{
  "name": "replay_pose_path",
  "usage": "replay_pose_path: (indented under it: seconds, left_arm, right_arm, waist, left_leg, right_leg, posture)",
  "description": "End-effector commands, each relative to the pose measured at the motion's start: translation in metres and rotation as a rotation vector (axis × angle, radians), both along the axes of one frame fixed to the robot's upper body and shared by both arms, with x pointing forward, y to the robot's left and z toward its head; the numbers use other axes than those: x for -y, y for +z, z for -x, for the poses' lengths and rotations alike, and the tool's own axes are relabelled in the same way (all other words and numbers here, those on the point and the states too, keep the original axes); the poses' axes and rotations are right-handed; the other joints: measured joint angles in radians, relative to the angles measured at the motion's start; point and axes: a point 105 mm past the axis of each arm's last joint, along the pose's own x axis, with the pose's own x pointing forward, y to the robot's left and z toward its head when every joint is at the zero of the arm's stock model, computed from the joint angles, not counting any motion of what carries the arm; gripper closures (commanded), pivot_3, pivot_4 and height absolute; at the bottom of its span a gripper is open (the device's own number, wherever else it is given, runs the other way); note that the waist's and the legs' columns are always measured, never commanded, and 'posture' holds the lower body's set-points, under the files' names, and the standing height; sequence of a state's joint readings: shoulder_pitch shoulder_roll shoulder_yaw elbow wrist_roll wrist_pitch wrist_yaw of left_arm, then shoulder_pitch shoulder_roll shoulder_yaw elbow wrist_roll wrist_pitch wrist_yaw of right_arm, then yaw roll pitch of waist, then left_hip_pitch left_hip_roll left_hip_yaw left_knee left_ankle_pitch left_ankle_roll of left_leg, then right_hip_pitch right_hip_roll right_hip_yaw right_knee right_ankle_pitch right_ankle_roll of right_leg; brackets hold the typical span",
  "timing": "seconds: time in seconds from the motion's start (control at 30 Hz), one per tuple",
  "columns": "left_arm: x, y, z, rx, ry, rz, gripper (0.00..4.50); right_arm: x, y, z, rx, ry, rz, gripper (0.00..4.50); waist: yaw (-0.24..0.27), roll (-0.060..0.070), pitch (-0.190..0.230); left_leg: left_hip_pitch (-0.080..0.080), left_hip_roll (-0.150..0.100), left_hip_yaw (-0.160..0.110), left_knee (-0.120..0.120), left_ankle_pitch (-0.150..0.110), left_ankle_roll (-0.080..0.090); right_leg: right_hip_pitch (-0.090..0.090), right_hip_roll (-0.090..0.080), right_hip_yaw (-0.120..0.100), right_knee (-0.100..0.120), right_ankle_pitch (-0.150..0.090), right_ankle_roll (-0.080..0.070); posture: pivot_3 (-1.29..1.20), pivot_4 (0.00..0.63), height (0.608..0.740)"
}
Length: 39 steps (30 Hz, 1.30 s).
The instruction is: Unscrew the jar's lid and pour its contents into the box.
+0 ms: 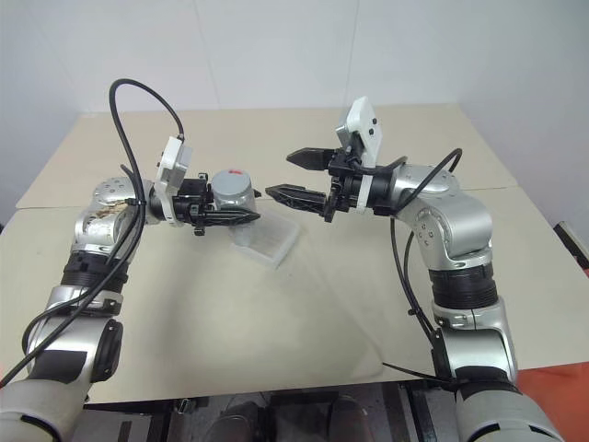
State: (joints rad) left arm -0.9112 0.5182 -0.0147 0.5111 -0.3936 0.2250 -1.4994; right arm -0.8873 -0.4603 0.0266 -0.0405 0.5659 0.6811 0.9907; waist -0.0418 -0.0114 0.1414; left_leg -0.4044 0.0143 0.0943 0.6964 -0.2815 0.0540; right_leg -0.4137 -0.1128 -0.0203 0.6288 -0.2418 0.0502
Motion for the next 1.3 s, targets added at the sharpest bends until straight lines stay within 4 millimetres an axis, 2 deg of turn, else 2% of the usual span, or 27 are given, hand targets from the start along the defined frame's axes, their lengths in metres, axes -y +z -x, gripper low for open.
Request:
replay_pose_path:
  seconds: [0.03, 0.27, 0.6, 0.87, 1.3]
  left_arm:
    - [0.005, 0.015, 0.003, 0.050, -0.028, 0.020, 2.50]
    - [0.007, 0.017, 0.004, 0.055, -0.038, 0.023, 2.50]
    - [0.006, 0.016, 0.005, 0.053, -0.037, 0.021, 2.50]
    - [0.005, 0.015, 0.007, 0.051, -0.036, 0.019, 2.50]
    - [0.003, 0.015, 0.008, 0.049, -0.040, 0.017, 2.50]
  right_arm:
    - [-0.017, 0.014, 0.009, 0.058, 0.073, -0.005, 0.06]
    - [-0.047, 0.015, -0.003, 0.090, 0.057, 0.014, 0.06]
    - [-0.067, 0.012, -0.004, 0.106, 0.088, 0.033, 0.06]
    - [-0.066, 0.011, -0.012, 0.090, 0.070, 0.021, 0.06]
    - [-0.039, 0.007, -0.021, 0.080, 0.023, 0.025, 0.06]
  waist:
    - [0.000, 0.000, 0.000]
    - [0.001, 0.000, 0.000]
    - [-0.003, 0.000, 0.000]
    - [-0.003, 0.000, 0.000]
    - [-0.003, 0.000, 0.000]
  left_leg:
    - [0.000, 0.000, 0.000, 0.000, 0.000, 0.000]
    - [0.000, 0.000, 0.000, 0.000, 0.000, 0.000]
    - [0.000, 0.000, 0.000, 0.000, 0.000, -0.001]
    - [0.000, 0.000, 0.000, 0.000, 0.000, -0.001]
    - [0.000, 0.000, 0.000, 0.000, 0.000, -0.001]
  right_leg:
    - [0.000, 0.000, 0.000, 0.000, 0.000, 0.000]
    - [-0.001, 0.000, 0.000, 0.001, 0.000, 0.000]
    - [-0.001, 0.000, -0.002, 0.001, 0.000, 0.000]
    - [-0.001, 0.000, -0.002, 0.001, 0.000, 0.000]
    - [-0.001, 0.000, -0.002, 0.001, 0.000, 0.000]
  posture:
    - [0.00, 0.150, 0.740]
    - [0.00, 0.150, 0.740]
    - [0.00, 0.150, 0.740]
    - [0.00, 0.150, 0.740]
    - [0.00, 0.150, 0.740]
